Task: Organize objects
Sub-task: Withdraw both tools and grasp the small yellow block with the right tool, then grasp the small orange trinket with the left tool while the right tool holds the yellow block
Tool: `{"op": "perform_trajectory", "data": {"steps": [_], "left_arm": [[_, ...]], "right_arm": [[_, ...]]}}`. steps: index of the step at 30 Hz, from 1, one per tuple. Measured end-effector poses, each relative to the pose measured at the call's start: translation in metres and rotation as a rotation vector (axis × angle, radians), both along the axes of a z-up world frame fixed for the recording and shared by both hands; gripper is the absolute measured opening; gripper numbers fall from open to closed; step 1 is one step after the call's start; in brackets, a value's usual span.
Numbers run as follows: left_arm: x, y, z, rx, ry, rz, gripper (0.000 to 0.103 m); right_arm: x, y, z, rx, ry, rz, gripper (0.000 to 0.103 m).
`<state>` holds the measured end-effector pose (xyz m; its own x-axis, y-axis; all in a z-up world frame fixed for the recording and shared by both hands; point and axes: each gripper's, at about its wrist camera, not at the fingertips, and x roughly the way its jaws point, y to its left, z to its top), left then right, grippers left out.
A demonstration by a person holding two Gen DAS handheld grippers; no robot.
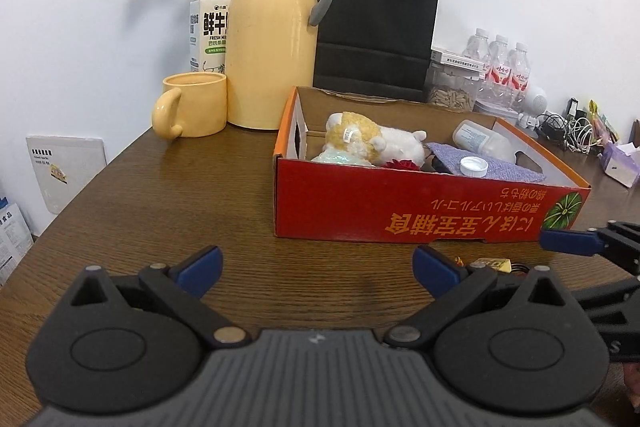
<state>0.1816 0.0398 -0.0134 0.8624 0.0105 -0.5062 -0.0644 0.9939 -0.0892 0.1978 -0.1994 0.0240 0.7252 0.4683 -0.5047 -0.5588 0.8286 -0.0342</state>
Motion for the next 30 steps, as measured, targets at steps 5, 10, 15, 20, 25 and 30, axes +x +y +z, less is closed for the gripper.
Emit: {"op": "perform_trajectory", "data": {"steps": [5,10,15,20,25,30], "left_arm": [[0.0,0.001,0.0,-0.004,0.002,0.001,0.103],[0.002,0.001,-0.003,-0.007,0.013,0.0,0.103],[0.002,0.001,-0.003,-0.009,0.013,0.0,0.103],[0.003,0.001,-0.004,-0.008,0.018,0.001,0.103],[0.004,0.0,-0.006,-0.006,0.029,0.004,0.103],[0.007,-0.001,-0.009,-0.005,0.04,0.006,0.103]], "right_arm": [[0.013,0.012,-0.001,-0.011,0.032,0.013,0.054],[0.015,0.016,-0.005,-0.022,0.043,0.014,0.039],[0.014,0.017,-0.008,-0.026,0.051,0.027,0.02],[0.011,0.018,-0.008,-0.031,0.035,0.039,0.02],[0.008,0.016,-0.005,-0.02,0.016,0.029,0.02],[0.005,0.009,0.0,0.01,-0.011,0.015,0.02]]}}
